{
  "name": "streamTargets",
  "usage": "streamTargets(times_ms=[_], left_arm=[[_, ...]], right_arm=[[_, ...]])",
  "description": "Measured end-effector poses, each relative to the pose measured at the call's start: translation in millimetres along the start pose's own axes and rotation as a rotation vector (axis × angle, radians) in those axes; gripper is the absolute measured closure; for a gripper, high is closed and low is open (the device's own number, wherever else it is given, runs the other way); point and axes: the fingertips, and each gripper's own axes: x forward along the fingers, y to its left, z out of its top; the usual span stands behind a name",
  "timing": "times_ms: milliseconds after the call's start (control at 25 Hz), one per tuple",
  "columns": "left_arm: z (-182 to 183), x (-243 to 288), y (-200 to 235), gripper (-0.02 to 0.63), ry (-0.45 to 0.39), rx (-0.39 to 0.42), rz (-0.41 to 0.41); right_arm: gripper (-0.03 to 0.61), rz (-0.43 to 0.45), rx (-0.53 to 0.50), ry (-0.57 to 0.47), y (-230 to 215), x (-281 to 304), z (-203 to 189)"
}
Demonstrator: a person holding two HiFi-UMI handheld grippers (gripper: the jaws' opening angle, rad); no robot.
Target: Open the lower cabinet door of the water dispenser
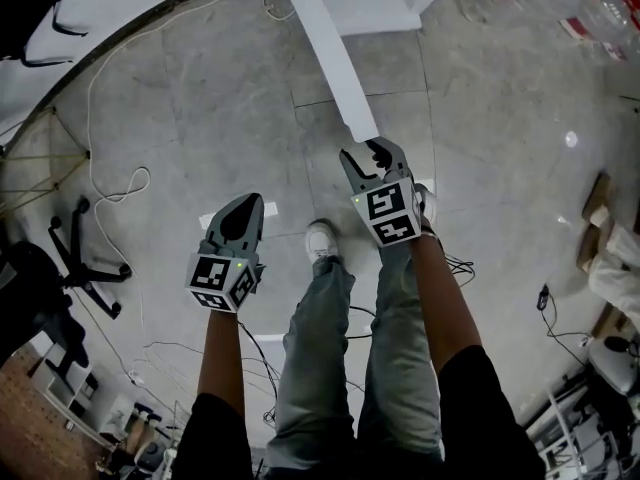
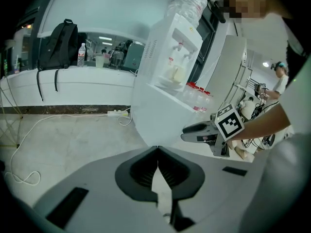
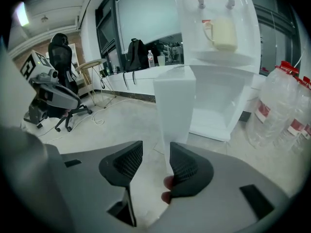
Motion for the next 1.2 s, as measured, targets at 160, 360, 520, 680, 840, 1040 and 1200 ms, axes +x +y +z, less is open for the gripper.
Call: streamTargets(times_ms=[160,360,520,680,840,1040,1200], left_arm=[[-3,-11,4,0.601,-0.004,-0.018,0.01],[-17,-33,13,0.601,0.008,-0.048,0.034],[-23,-41,18,0.601,0.017,-0.062,0.045],[-19,-43,16,0.601,0.012,-0.077,0.05],[-8,-45,3,0.601,0.009,-0.073,0.036],[21,-54,-21,0.601,-0.005,-0.062,0.02],[56,-68,-40,0.601,-0.024,-0.055,0.01]], right_arm=[[0.39,0.058,-0.031,0.011,27,10,8],[0.391,0.122,-0.065,0.016,60,20,16],[0.387,0.181,-0.085,0.021,80,29,21],[0.376,0.215,-0.061,0.032,87,32,22],[0.376,0.239,-0.038,0.037,91,17,36],[0.394,0.229,-0.027,0.01,93,-19,51],[0.425,0.174,0.021,-0.005,83,-64,75]])
